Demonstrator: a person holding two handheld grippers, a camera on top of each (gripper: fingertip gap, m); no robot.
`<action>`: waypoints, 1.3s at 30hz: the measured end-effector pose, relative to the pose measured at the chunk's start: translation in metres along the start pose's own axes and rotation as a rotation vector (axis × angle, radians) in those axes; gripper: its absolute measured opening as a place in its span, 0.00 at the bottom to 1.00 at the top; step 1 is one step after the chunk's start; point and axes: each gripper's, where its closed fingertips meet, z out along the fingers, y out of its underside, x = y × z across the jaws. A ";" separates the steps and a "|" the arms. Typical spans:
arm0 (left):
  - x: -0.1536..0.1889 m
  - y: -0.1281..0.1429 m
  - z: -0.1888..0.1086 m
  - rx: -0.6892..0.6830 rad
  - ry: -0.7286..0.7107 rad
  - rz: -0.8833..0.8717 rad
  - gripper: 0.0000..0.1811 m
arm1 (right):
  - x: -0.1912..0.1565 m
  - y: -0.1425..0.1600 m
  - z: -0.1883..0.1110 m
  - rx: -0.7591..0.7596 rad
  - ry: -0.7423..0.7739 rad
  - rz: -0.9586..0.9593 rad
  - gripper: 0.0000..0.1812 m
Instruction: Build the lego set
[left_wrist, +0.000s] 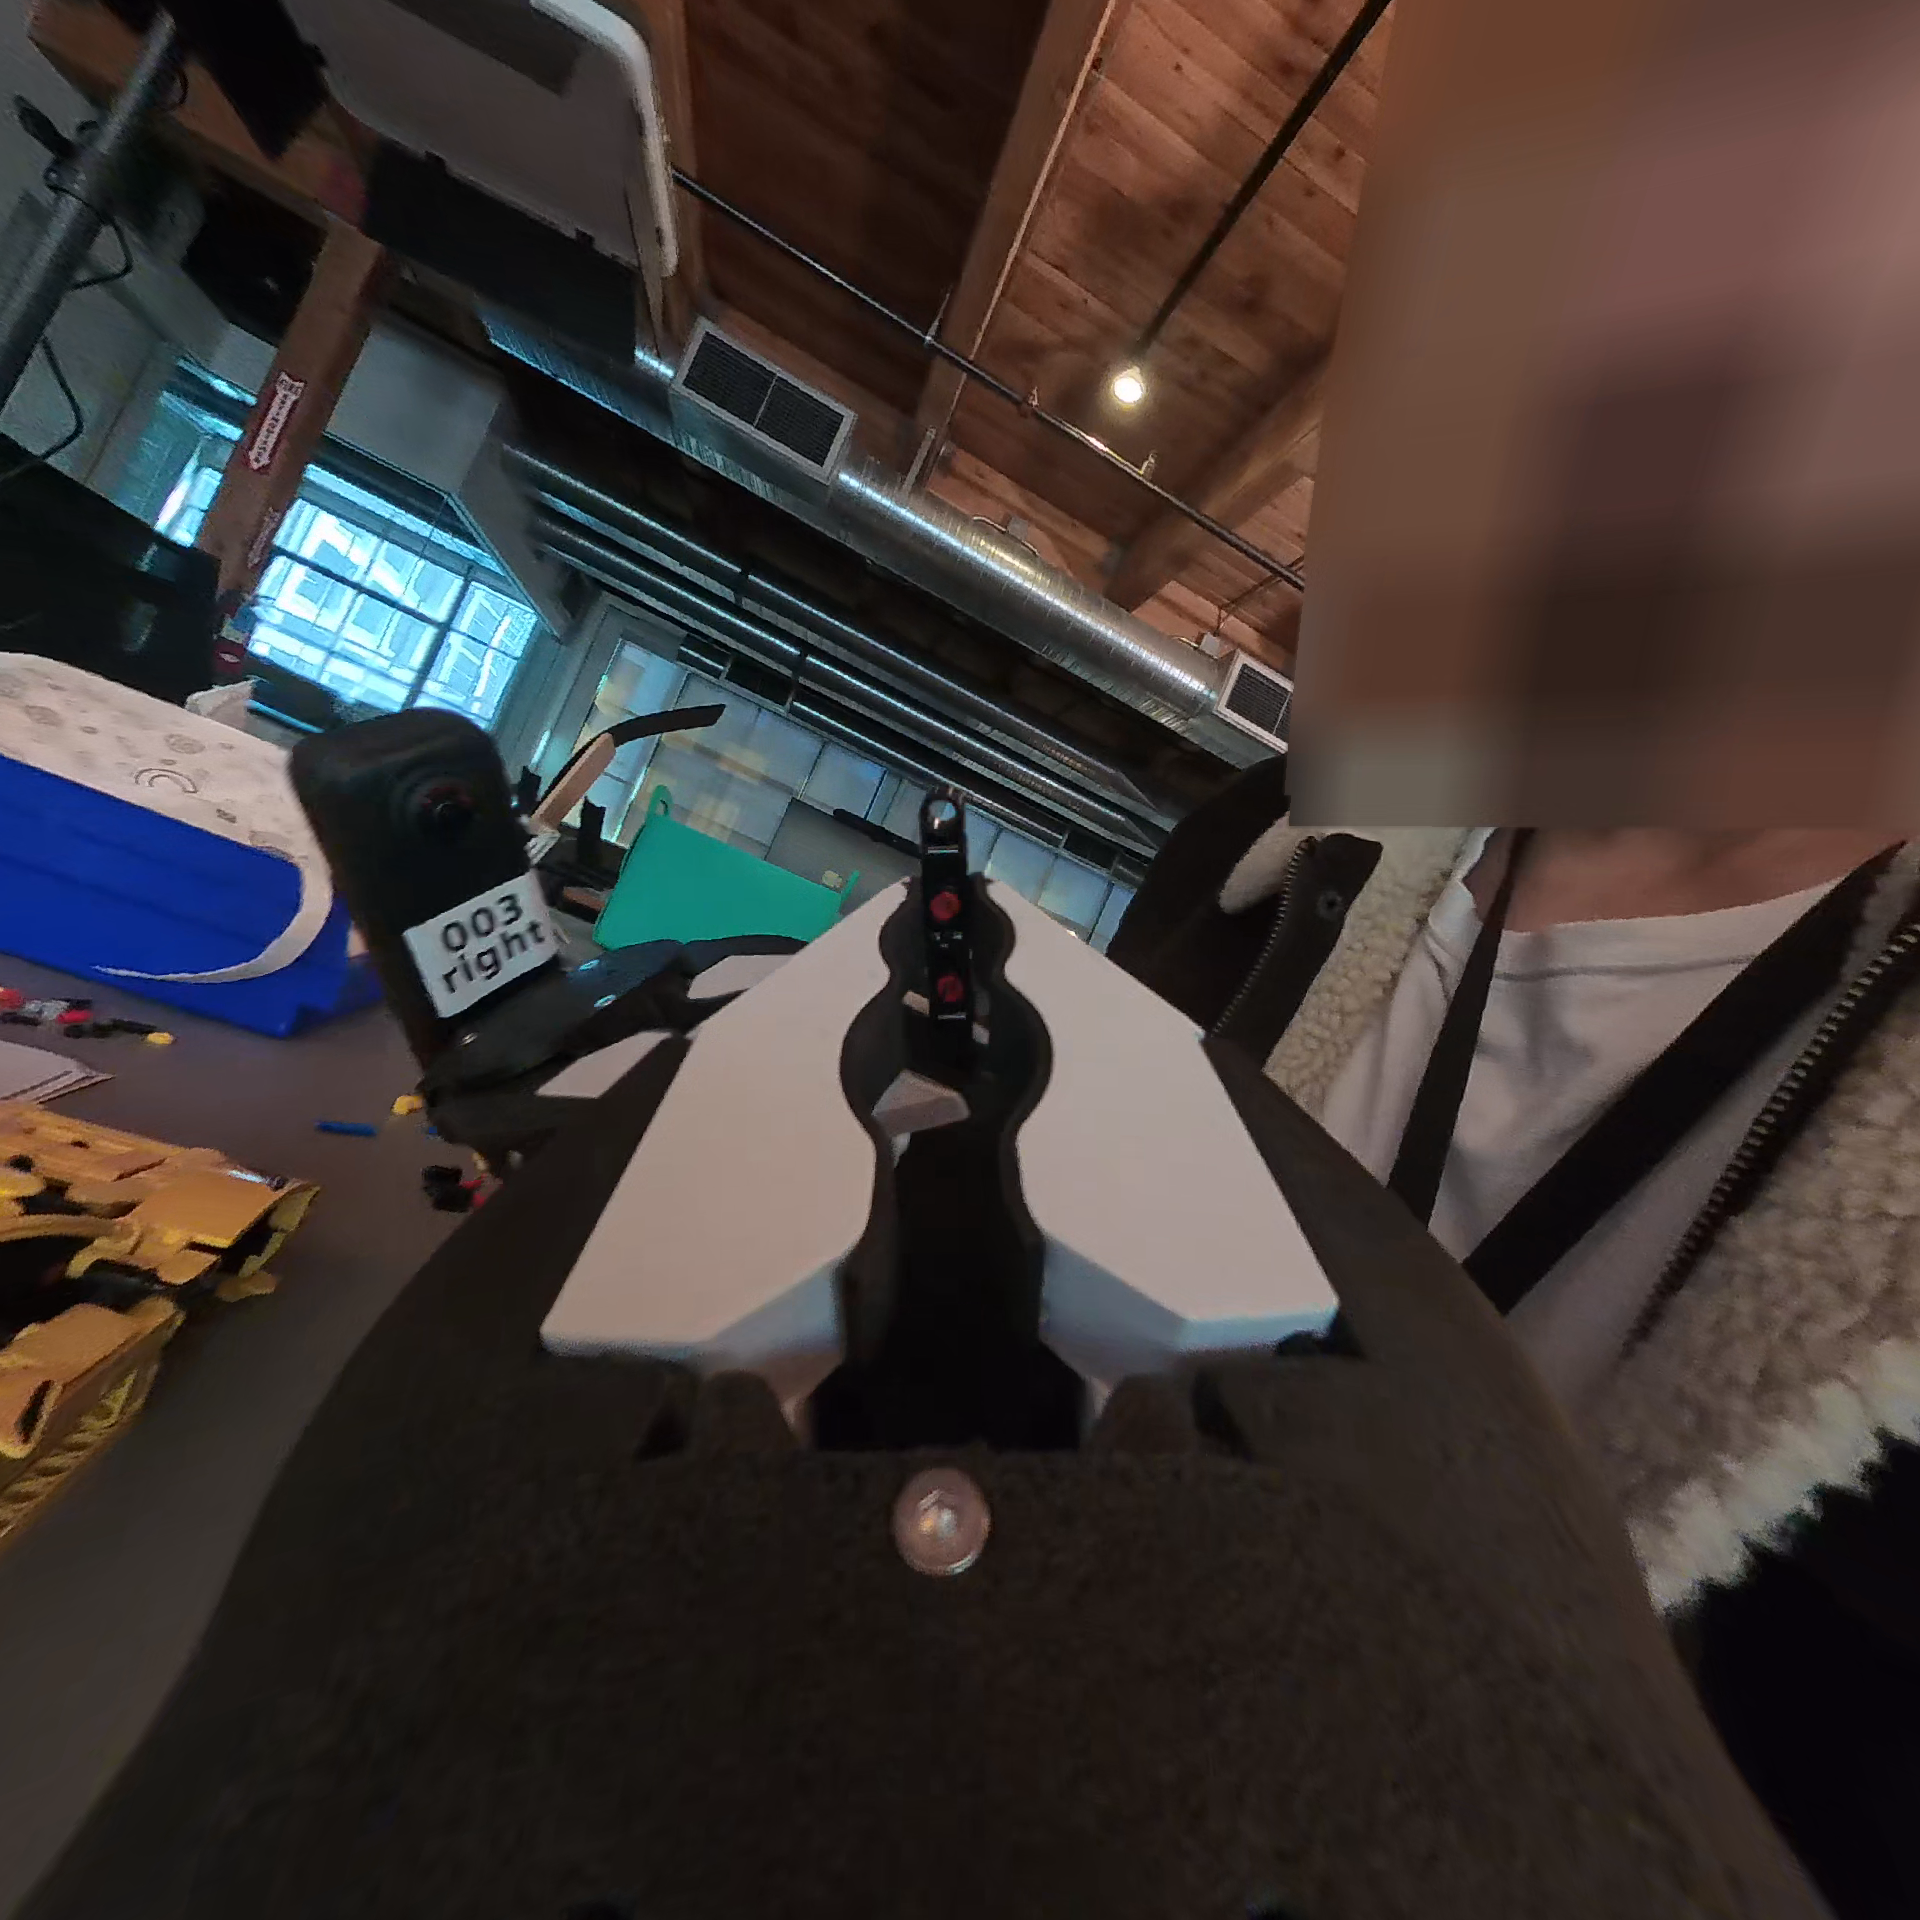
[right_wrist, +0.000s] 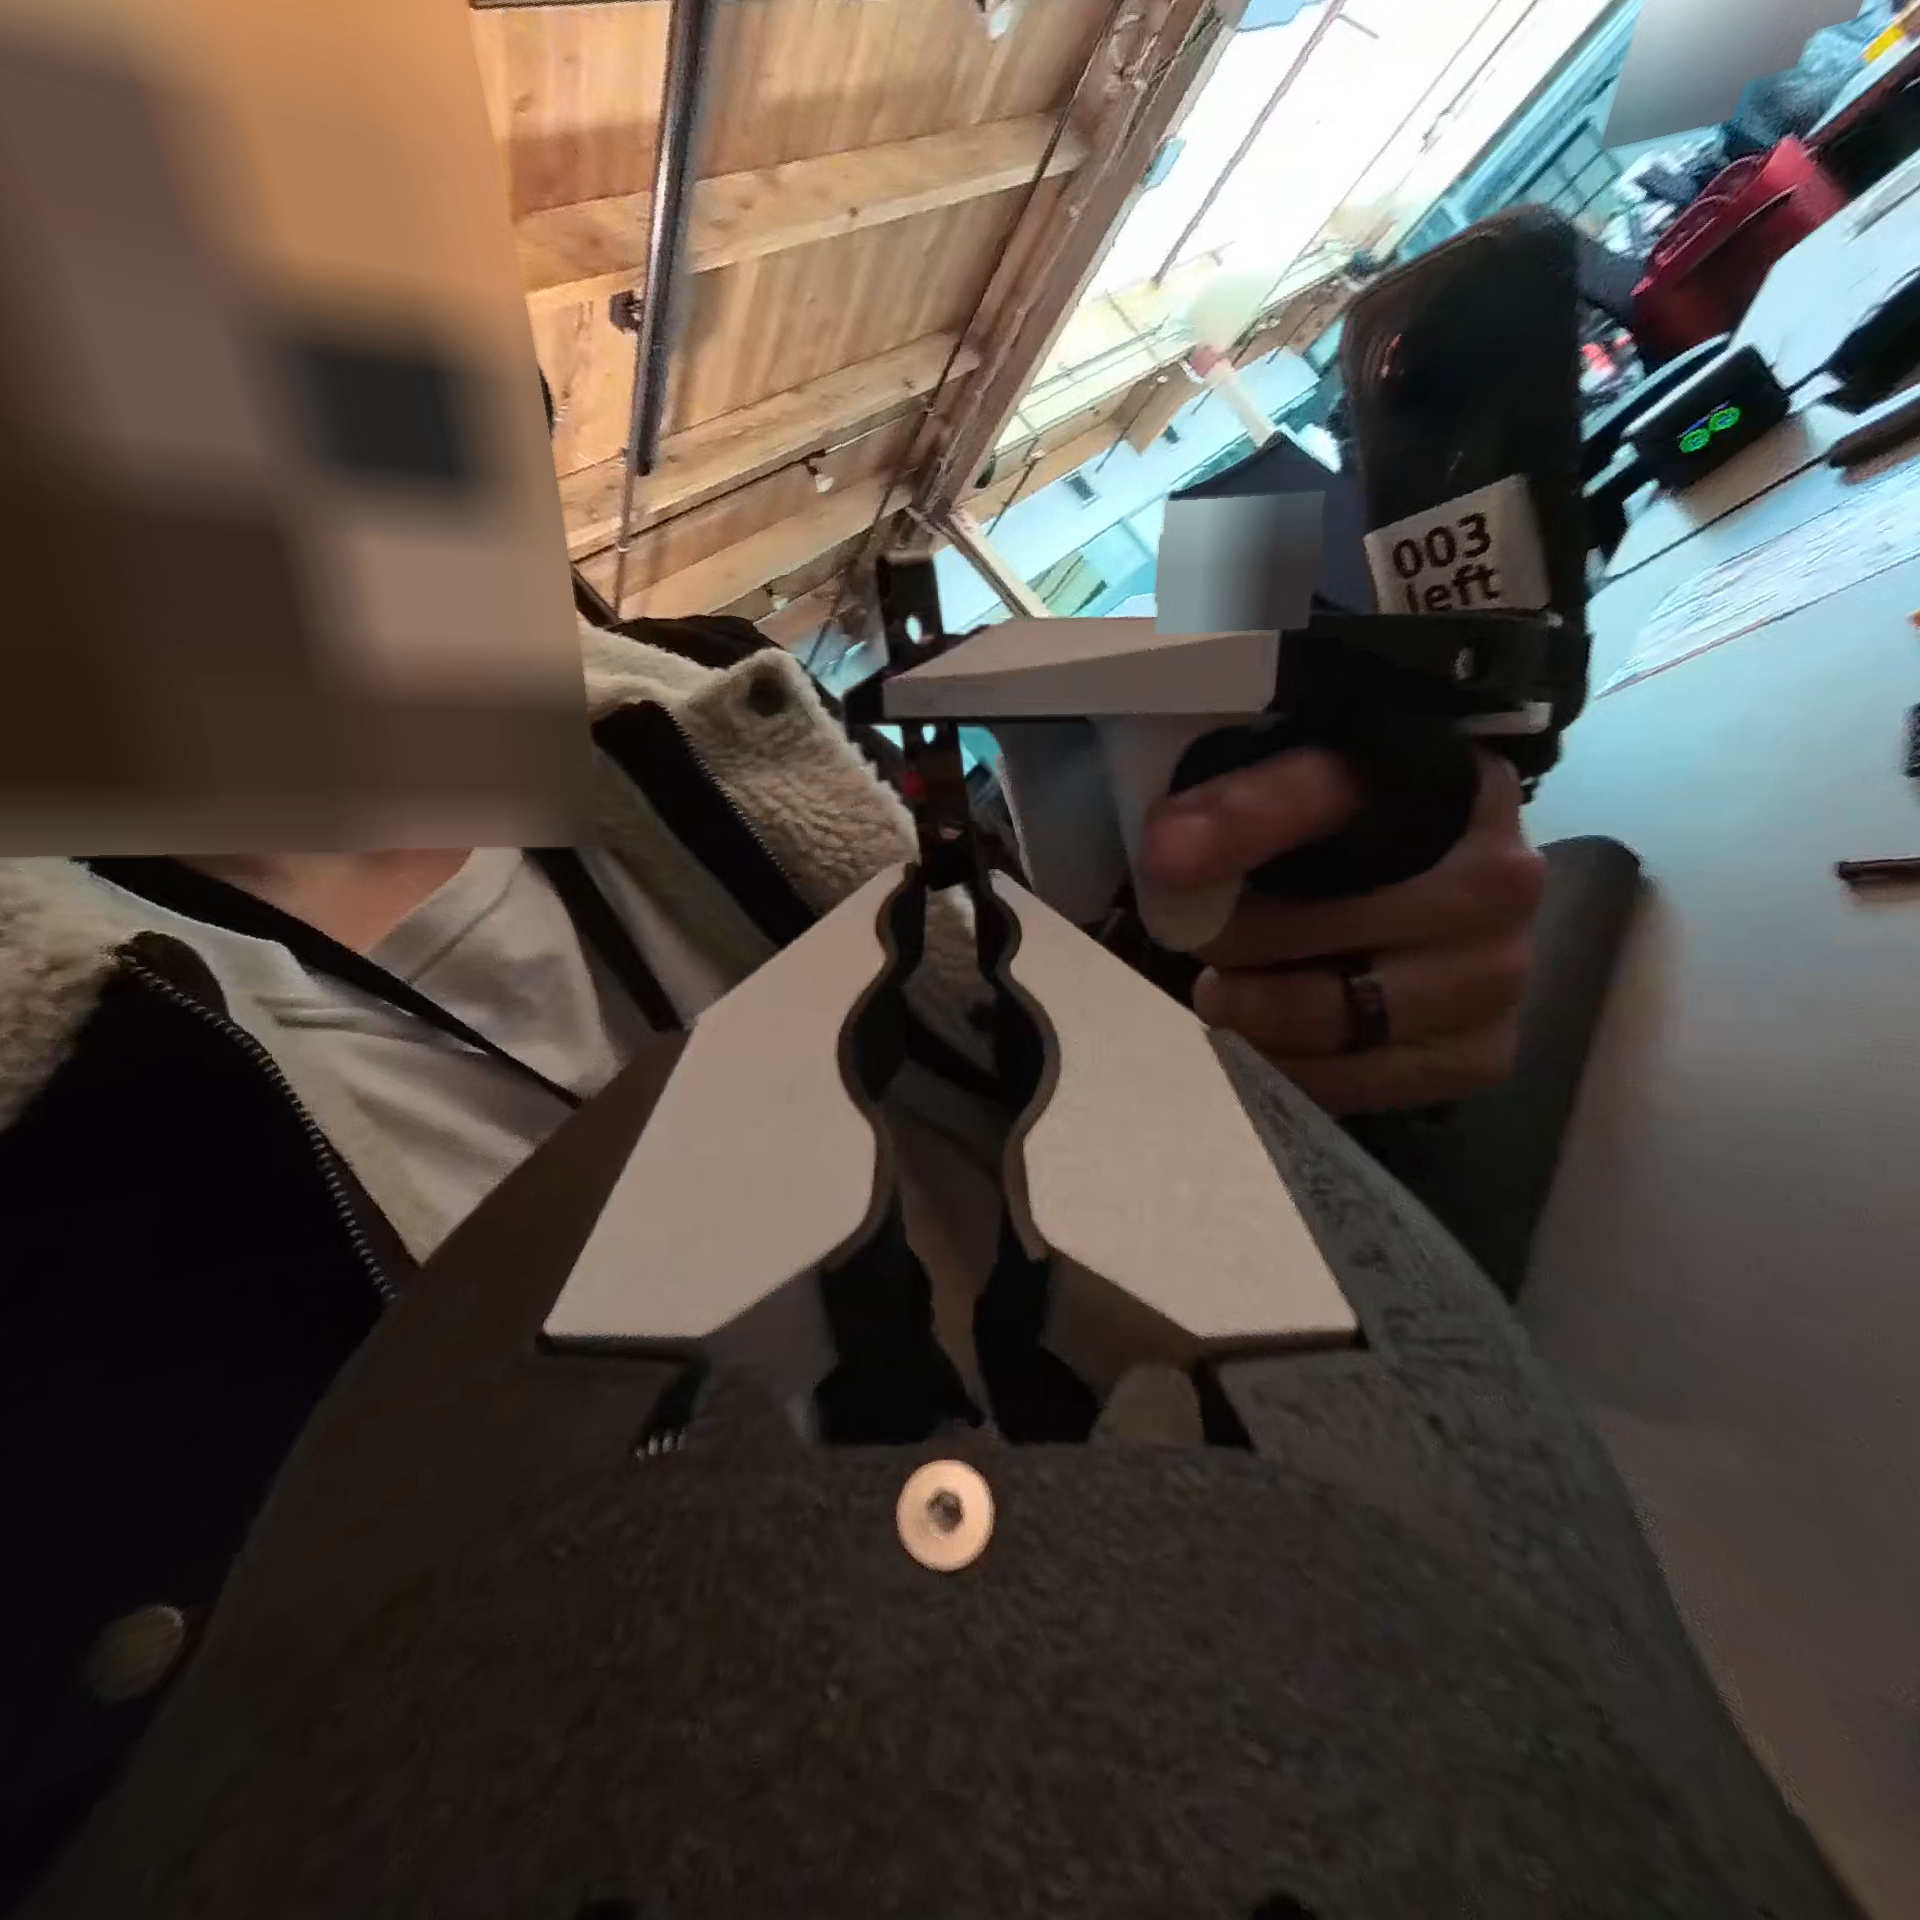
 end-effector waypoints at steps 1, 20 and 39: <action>-0.006 -0.001 -0.001 0.008 -0.029 -0.009 0.04 | 0.004 -0.002 -0.003 0.008 0.037 -0.026 0.04; -0.081 -0.009 -0.036 0.015 -0.531 0.100 0.06 | 0.073 -0.028 -0.062 0.025 0.828 -0.416 0.04; -0.066 -0.014 -0.030 0.067 -0.425 0.068 0.10 | 0.058 -0.027 -0.055 0.038 0.735 -0.380 0.03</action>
